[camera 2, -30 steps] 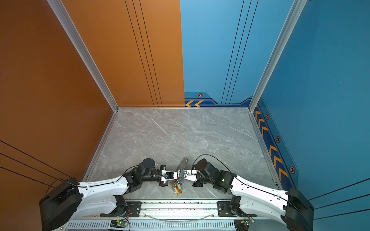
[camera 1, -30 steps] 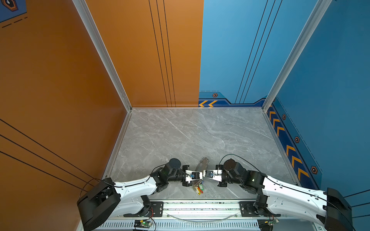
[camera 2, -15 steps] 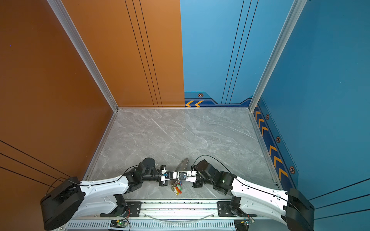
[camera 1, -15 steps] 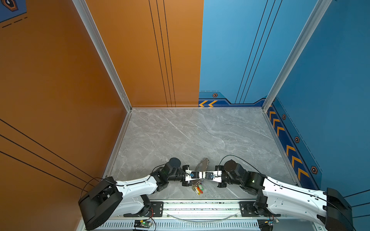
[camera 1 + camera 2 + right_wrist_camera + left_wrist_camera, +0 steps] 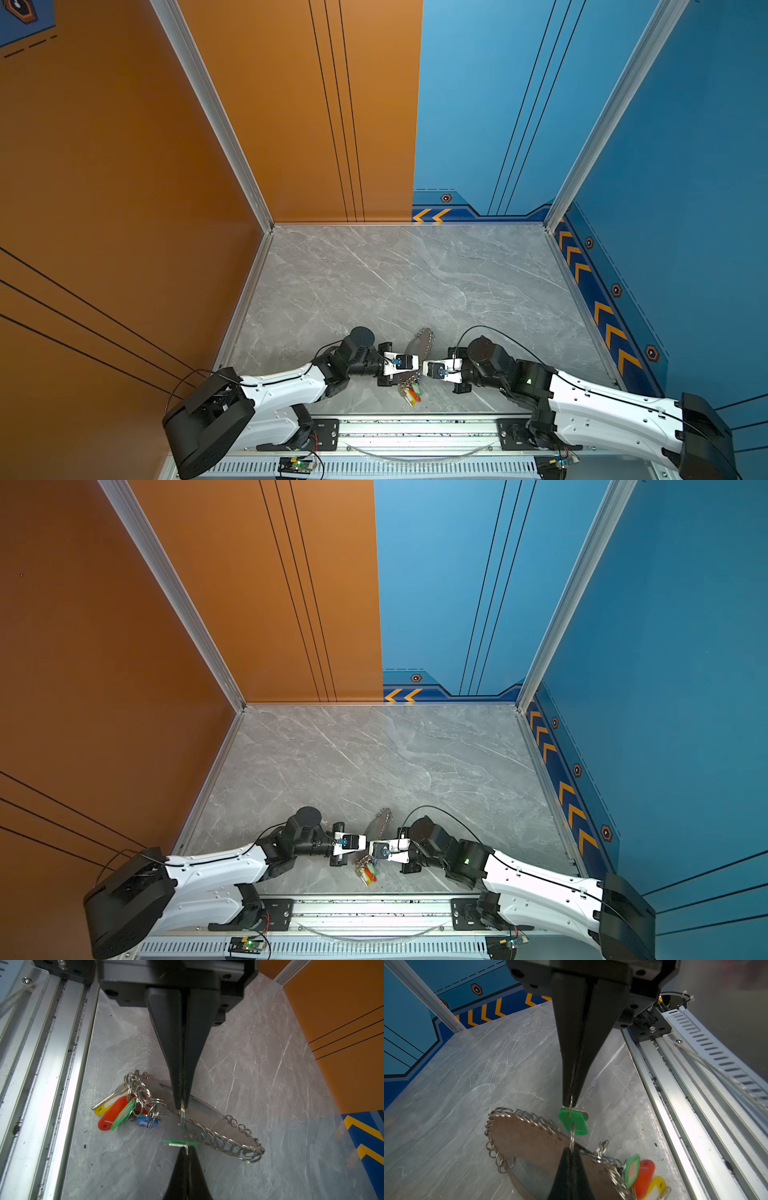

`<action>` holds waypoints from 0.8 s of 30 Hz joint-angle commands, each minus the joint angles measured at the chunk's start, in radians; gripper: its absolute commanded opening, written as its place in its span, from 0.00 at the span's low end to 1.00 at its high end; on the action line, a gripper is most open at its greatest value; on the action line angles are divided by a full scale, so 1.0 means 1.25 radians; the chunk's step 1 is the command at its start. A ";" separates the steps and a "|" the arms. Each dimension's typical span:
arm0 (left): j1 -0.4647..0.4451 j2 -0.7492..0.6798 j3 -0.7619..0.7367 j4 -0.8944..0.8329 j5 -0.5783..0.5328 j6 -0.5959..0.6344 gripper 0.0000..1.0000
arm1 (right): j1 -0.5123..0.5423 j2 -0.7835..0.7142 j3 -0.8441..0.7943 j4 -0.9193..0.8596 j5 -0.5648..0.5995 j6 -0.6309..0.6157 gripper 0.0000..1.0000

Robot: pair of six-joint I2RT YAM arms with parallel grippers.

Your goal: Put the keys on the keyring

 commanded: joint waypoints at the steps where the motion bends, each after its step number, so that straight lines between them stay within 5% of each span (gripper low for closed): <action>1: 0.009 0.006 0.011 0.022 0.039 -0.015 0.00 | 0.008 -0.006 -0.010 0.027 0.009 -0.014 0.00; 24: 0.015 0.006 0.016 0.022 0.040 -0.030 0.00 | 0.039 0.017 -0.011 0.036 0.039 -0.030 0.00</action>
